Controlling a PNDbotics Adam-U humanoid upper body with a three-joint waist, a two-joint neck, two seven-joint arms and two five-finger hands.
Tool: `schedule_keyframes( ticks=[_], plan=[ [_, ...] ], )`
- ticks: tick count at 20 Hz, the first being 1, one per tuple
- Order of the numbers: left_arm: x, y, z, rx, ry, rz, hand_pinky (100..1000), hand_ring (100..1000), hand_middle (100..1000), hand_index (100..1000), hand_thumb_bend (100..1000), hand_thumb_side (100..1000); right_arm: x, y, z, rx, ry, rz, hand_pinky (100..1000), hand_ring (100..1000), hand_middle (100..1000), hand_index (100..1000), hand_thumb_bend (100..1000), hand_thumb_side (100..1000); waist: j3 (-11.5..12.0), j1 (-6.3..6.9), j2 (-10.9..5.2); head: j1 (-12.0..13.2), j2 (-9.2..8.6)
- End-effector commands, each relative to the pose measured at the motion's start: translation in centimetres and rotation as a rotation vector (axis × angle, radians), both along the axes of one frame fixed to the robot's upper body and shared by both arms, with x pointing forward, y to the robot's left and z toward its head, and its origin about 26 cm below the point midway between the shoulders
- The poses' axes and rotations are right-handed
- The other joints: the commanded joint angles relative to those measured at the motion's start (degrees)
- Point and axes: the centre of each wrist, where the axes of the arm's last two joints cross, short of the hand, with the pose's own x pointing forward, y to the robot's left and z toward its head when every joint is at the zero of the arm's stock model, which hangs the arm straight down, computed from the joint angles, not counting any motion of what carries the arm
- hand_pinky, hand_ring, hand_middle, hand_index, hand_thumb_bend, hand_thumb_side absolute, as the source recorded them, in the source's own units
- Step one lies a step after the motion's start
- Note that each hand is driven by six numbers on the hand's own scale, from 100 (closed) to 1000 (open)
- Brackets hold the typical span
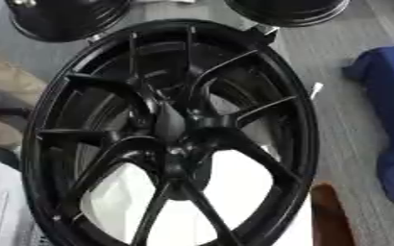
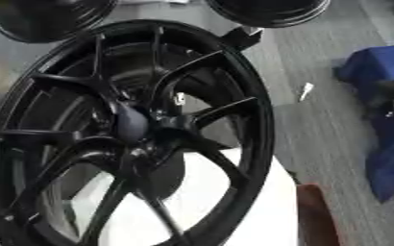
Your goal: Pull the pin out of the wheel hub.
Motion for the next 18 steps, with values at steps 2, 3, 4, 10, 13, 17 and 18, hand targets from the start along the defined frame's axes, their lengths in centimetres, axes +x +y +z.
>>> schedule_keyframes(
  ticks=[2, 3, 4, 10, 13, 17, 18],
  plan=[
    [-3.8, 5.4, 0.5, -0.016, -0.081, 0.249, 698, 592, 350, 516, 153, 188, -0.3, -0.7, 1.2, -0.023, -0.029, -0.021, 824, 624, 606, 802, 100, 814, 0.8, -0.36, -1.77, -1.3, -0.1],
    [-4.1, 6.1, -0.2, -0.009, -0.081, 0.301, 702, 603, 380, 546, 193, 186, -0.4, -0.7, 1.2, -0.019, -0.032, -0.024, 824, 624, 606, 802, 100, 810, 1.0, -0.43, -1.74, -1.6, -0.1],
    [-4.3, 6.9, -1.1, -0.015, -0.074, 0.339, 715, 625, 421, 587, 259, 216, -0.4, -0.7, 1.2, -0.01, -0.036, -0.029, 824, 623, 606, 801, 100, 808, 1.2, -0.51, -1.71, -1.9, -0.06],
    [-4.6, 9.0, -4.2, -0.075, -0.026, 0.363, 790, 830, 709, 837, 703, 532, -0.4, -0.7, 1.5, 0.016, -0.044, -0.031, 824, 625, 607, 802, 100, 803, 1.5, -1.03, -1.92, -2.0, -0.08],
    [-4.5, 9.0, -4.4, -0.105, -0.049, 0.329, 780, 815, 693, 820, 660, 544, -0.4, -0.6, 1.5, 0.019, -0.043, -0.029, 824, 625, 607, 802, 100, 804, 1.4, -1.07, -2.03, -2.0, -0.19],
    [-4.3, 8.3, -4.2, -0.149, -0.118, 0.282, 748, 759, 616, 753, 522, 517, -0.4, -0.6, 1.5, 0.02, -0.041, -0.027, 824, 625, 607, 802, 100, 805, 1.2, -1.03, -2.04, -1.7, -0.33],
    [-4.3, 8.0, -4.0, -0.17, -0.157, 0.279, 732, 736, 588, 732, 483, 523, -0.4, -0.5, 1.5, 0.019, -0.042, -0.026, 824, 625, 607, 802, 100, 805, 1.2, -1.04, -2.06, -1.6, -0.31]
  ],
)
